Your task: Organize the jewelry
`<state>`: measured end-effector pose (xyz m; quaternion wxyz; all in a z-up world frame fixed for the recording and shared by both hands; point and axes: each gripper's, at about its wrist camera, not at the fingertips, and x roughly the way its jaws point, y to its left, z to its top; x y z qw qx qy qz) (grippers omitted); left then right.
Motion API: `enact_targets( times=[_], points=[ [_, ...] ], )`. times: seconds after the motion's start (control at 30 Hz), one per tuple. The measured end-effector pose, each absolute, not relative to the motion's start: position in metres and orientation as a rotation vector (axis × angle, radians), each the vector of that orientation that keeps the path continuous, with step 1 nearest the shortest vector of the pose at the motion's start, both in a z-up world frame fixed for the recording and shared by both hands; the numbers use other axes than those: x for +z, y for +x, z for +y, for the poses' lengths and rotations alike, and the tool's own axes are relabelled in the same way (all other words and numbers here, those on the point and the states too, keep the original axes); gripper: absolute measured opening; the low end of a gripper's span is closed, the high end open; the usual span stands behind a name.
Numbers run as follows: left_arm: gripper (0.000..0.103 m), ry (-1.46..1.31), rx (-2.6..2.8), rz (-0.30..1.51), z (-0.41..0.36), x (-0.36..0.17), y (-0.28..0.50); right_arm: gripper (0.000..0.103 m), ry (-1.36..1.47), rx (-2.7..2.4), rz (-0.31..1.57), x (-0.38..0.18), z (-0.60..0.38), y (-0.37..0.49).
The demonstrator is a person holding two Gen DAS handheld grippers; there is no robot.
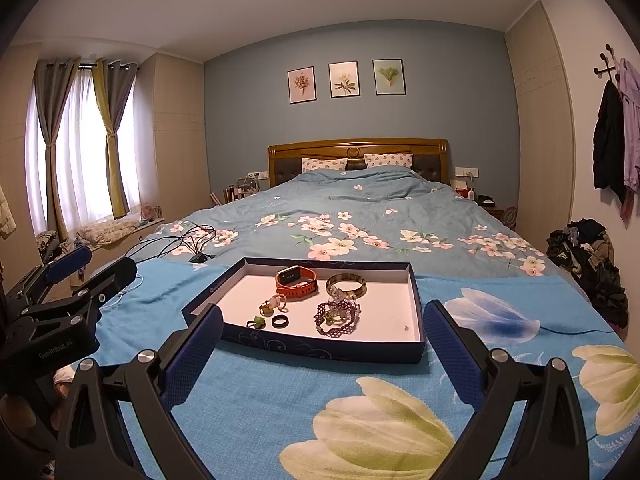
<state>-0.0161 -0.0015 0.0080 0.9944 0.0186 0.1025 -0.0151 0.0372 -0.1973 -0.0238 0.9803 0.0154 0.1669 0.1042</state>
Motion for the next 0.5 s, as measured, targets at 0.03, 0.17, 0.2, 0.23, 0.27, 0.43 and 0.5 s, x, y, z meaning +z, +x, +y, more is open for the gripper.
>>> enact_targets(
  times=[0.03,0.17,0.2,0.23,0.27,0.43,0.5],
  points=[
    [0.098,0.037,-0.030,0.206,-0.0006,0.0078,-0.0159,0.097,0.031,0.209,0.336,-0.0237,-0.1971,0.0376],
    [0.098,0.036,-0.027,0.206,-0.0003,0.0076,-0.0148,0.097,0.031,0.211,0.333,-0.0243,-0.1970,0.0370],
    [0.098,0.036,-0.029,0.206,-0.0007,0.0076,-0.0147,0.097,0.030,0.211,0.336,-0.0240,-0.1970,0.0375],
    [0.098,0.037,-0.027,0.207,-0.0005,0.0074,-0.0145,0.097,0.030,0.209,0.335,-0.0237,-0.1975,0.0371],
    [0.098,0.038,-0.027,0.209,-0.0002,0.0073,-0.0141,0.097,0.029,0.210,0.334,-0.0239,-0.1972,0.0367],
    [0.098,0.040,-0.026,0.207,-0.0002,0.0071,-0.0135,0.097,0.032,0.210,0.337,-0.0241,-0.1970,0.0377],
    [0.098,0.039,-0.027,0.206,0.0005,0.0071,-0.0129,0.097,0.032,0.211,0.334,-0.0237,-0.1974,0.0370]
  ],
)
